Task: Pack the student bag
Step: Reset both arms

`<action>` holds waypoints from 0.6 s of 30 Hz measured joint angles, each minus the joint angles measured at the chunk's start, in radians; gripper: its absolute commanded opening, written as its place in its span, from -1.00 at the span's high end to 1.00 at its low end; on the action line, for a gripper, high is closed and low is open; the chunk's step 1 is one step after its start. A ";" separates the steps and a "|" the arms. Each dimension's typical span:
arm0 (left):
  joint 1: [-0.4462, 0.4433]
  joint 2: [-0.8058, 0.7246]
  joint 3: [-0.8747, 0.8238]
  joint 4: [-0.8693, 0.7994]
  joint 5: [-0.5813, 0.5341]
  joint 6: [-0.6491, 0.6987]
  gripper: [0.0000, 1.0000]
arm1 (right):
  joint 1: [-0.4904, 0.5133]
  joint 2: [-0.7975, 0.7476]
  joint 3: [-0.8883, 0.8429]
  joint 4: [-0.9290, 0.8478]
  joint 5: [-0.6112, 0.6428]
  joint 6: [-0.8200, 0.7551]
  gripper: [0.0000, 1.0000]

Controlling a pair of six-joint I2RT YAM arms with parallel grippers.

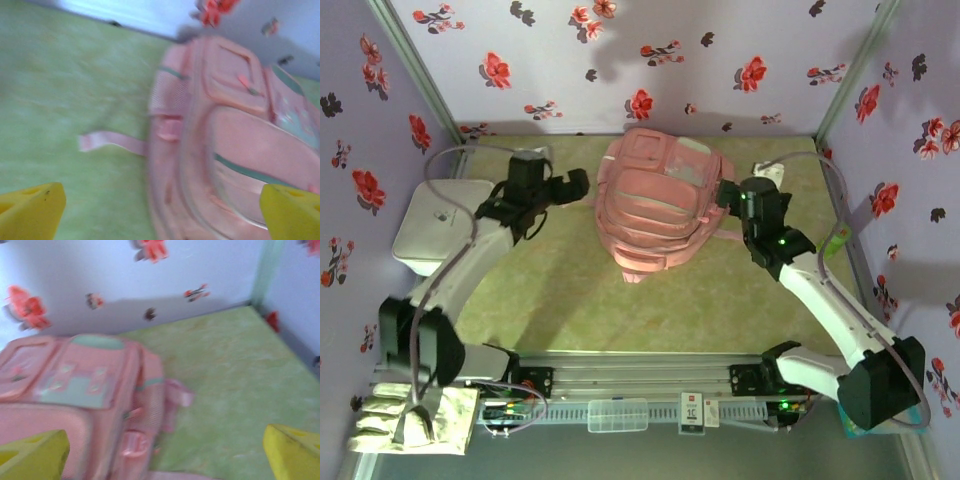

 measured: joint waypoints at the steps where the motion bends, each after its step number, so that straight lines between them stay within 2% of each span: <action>1: 0.006 -0.050 -0.064 0.047 -0.056 0.020 -0.99 | -0.016 -0.010 -0.036 0.030 0.031 -0.008 -0.99; 6: 0.040 -0.169 -0.380 0.267 -0.273 0.117 -0.99 | -0.092 -0.023 -0.233 0.197 0.122 -0.035 -0.99; 11: 0.109 -0.179 -0.581 0.418 -0.381 0.214 -0.99 | -0.185 0.021 -0.433 0.408 0.159 -0.056 -0.99; 14: 0.158 -0.179 -0.634 0.525 -0.381 0.281 -0.99 | -0.209 0.106 -0.459 0.497 0.165 -0.084 -0.99; 18: 0.240 -0.138 -0.676 0.661 -0.267 0.345 -0.99 | -0.214 0.212 -0.468 0.645 0.139 -0.149 -0.99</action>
